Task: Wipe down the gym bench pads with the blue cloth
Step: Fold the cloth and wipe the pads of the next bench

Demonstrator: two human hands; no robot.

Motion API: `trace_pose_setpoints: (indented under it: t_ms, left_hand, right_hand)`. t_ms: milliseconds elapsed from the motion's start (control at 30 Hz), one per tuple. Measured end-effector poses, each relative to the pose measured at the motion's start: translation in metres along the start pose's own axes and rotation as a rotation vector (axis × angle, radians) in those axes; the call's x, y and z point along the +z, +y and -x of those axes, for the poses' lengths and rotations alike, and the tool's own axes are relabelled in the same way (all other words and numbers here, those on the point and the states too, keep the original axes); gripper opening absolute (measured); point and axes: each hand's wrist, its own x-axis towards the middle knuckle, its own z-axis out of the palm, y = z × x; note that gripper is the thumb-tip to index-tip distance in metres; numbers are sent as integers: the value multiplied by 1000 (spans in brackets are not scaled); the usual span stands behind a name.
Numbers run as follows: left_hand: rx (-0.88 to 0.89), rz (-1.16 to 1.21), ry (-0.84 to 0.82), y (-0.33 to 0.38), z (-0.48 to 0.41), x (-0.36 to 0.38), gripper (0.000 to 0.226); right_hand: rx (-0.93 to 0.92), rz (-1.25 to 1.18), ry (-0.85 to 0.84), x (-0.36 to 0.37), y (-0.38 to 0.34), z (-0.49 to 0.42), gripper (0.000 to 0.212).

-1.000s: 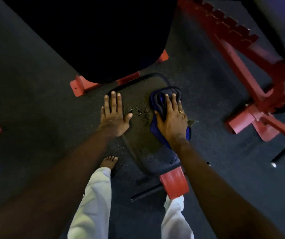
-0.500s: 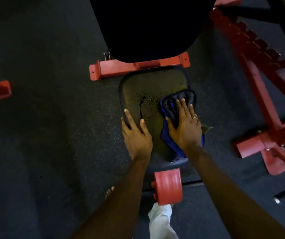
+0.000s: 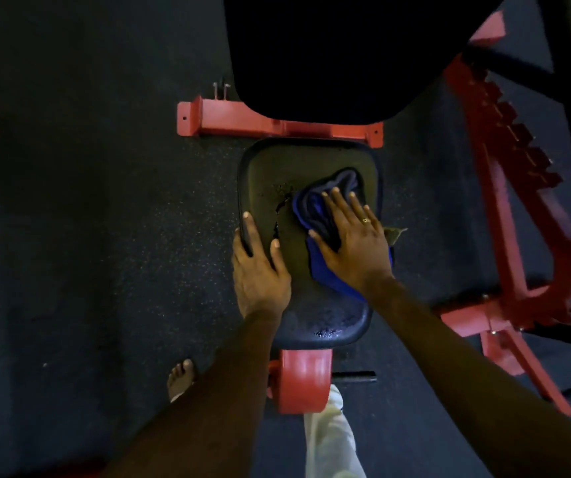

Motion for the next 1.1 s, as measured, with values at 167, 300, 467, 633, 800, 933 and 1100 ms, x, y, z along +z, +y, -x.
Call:
trace_pose_setpoints:
  t_ms: [167,300,467,633,800,933,1100]
  left_hand:
    - [-29,-7,17,2,0,-1,65]
    - [-25,21,51,-2,0,0,64]
    - [-9,20,68,-2,2,2,65]
    - [-45,-4,103,-4,7,4,64]
    - [-49,8,98,0,5,4,64]
    - [-51,24,87,0,5,0,65]
    - [-61,22,80,-1,4,1,65]
  right_hand:
    - [-73,-15,8,-7,4,-63,74]
    - [-99,-33,33,-6,1,-67,71]
    - [-110,-91,13,-6,30,6,71]
    - [108,-104,52,-8,21,-43,74]
    - [331,-219,69,-15,11,-72,79]
    - [301,-228,7,-15,13,-11,79]
    - [323,-197,-26,-13,25,-39,84]
